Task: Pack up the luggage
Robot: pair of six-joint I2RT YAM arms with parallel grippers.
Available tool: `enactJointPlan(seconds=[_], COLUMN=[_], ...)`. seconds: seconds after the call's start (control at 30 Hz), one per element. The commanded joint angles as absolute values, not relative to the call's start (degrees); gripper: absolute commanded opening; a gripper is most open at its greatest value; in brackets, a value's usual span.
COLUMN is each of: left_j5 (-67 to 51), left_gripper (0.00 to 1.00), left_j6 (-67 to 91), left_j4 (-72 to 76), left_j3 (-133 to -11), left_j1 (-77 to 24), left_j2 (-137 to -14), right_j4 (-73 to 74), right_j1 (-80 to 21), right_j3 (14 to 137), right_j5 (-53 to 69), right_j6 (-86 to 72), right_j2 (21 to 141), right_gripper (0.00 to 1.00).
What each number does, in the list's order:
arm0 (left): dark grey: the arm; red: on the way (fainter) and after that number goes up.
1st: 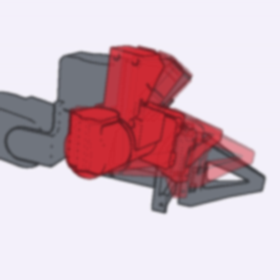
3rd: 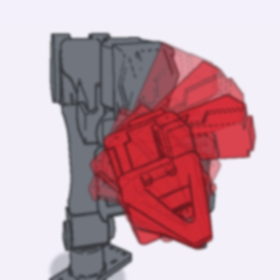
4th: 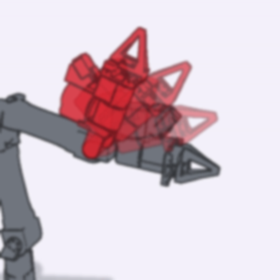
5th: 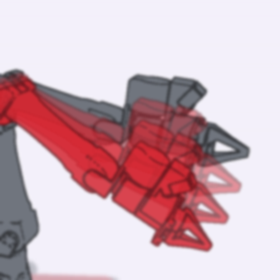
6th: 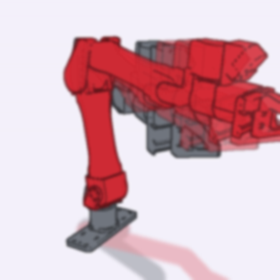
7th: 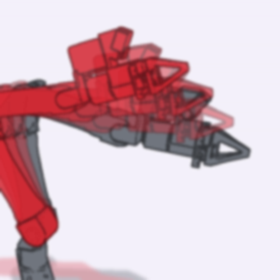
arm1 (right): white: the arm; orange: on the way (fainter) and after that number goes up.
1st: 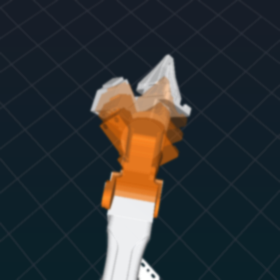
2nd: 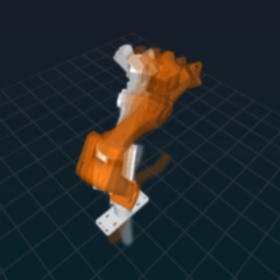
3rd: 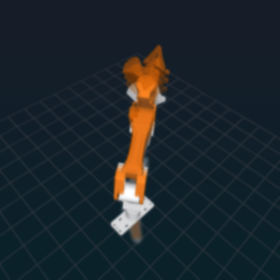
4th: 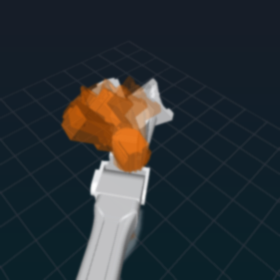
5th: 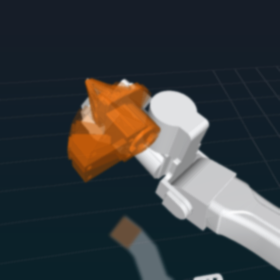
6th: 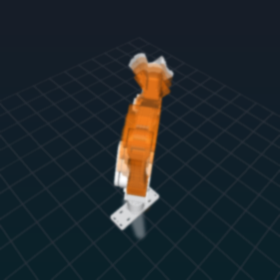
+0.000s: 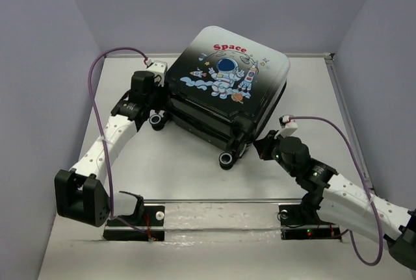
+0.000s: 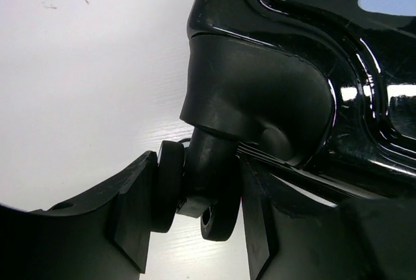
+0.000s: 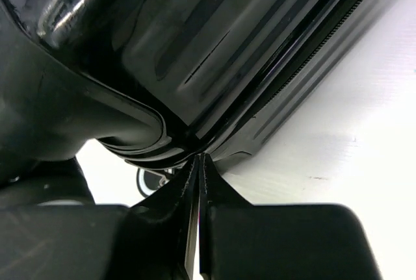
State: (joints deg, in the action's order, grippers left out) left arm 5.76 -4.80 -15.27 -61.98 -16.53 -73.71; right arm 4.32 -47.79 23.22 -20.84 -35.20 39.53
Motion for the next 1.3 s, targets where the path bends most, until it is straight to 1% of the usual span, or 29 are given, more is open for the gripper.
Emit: enactJointPlan(seconds=[0.0,0.17,0.23,0.27,0.3,0.4,0.53,0.57,0.67,0.73,0.77,0.83,0.87,0.9,0.93,0.97,1.0,1.03,1.07,1.1,1.17,1.23,1.27], left_j5=[3.1,1.9,-0.3,-3.5,-3.9,-3.1,-5.2,-7.7,-12.8,-17.5,-18.7,-21.1,-21.8,-22.4,-22.9,-23.2,-23.3,-23.4,-23.9,-24.2,-26.0,-27.2,-27.9], left_gripper=[0.06,0.06,0.06,0.06,0.06,0.06,0.06,0.06,0.06,0.06,0.06,0.06,0.06,0.06,0.06,0.06,0.06,0.06,0.06,0.06,0.06,0.06,0.06], left_j6=[2.7,4.6,5.3,5.9,6.3,7.1,8.4,9.0,10.7,12.4,13.1,14.6,16.1,16.7,17.1,17.7,18.6,19.2,19.9,21.8,24.1,27.4,28.3], left_j4=[-12.1,-13.2,-13.6,-13.9,-14.0,-14.9,-14.8,-14.2,-12.9,-11.4,-10.9,-8.8,-7.9,-7.3,-6.4,-6.0,-5.5,-5.0,-3.7,-2.1,0.0,4.2,5.0], left_j3=[-60.9,-58.5,-57.1,-56.6,-55.3,-53.4,-50.2,-49.7,-47.6,-46.4,-46.1,-45.4,-45.0,-45.0,-45.1,-45.3,-45.3,-45.3,-45.2,-44.9,-44.2,-43.3,-43.2], left_j1=[-16.6,-17.0,-17.2,-17.8,-18.4,-22.0,-25.0,-25.0,-25.2,-25.3,-25.3,-25.3,-25.3,-25.3,-25.3,-25.2,-25.2,-25.2,-25.1,-25.1,-25.1,-25.1,-25.1], left_j2=[-73.9,-72.1,-71.9,-71.7,-71.5,-69.9,-65.8,-65.0,-62.3,-61.4,-60.9,-59.5,-58.9,-58.8,-58.8,-58.9,-59.0,-59.0,-58.9,-58.8,-58.3,-57.4,-56.8], right_j4=[3.4,3.3,2.7,1.5,0.9,-2.6,-3.2,-3.2,-2.6,-1.5,2.5,5.9,6.7,6.7,6.7,6.9,6.9,7.0,6.7,5.5,0.2,-6.7,-14.9], right_j1=[-41.8,-34.3,-29.8,-28.6,-26.7,-24.0,-21.5,-21.5,-19.3,-18.6,-18.6,-18.6,-18.6,-18.6,-18.6,-18.6,-18.6,-18.6,-18.6,-18.6,-18.6,-18.6,-18.6], right_j3=[30.0,35.7,38.7,40.0,42.3,46.4,54.0,56.3,58.2,58.0,57.3,54.3,49.3,46.5,44.0,41.6,39.4,35.7,33.8,29.5,25.3,19.6,17.7], right_j5=[-15.4,-12.3,-7.0,-2.9,-1.6,4.2,9.7,9.9,11.2,11.2,11.2,9.6,9.3,9.5,9.8,10.7,13.3,13.9,14.2,14.5,14.9,16.0,16.1], right_j6=[-32.2,-29.4,-27.6,-27.1,-25.9,-24.0,-21.5,-20.9,-20.4,-20.2,-20.0,-20.2,-20.6,-21.2,-22.5,-23.0,-23.3,-23.7,-25.0,-25.6,-27.4,-29.1,-29.5], right_j2=[43.6,47.5,51.1,52.8,56.5,63.6,69.0,70.6,71.5,70.1,68.8,64.8,59.3,56.4,53.7,51.3,47.8,46.3,45.1,42.8,41.4,40.3,40.6], right_gripper=[0.07,0.07,0.07,0.07,0.07,0.07,0.07,0.07,0.07,0.10,0.12,0.31,0.49,0.50,0.62,0.65,0.66,0.65,0.61,0.50,0.43,0.25,0.25])
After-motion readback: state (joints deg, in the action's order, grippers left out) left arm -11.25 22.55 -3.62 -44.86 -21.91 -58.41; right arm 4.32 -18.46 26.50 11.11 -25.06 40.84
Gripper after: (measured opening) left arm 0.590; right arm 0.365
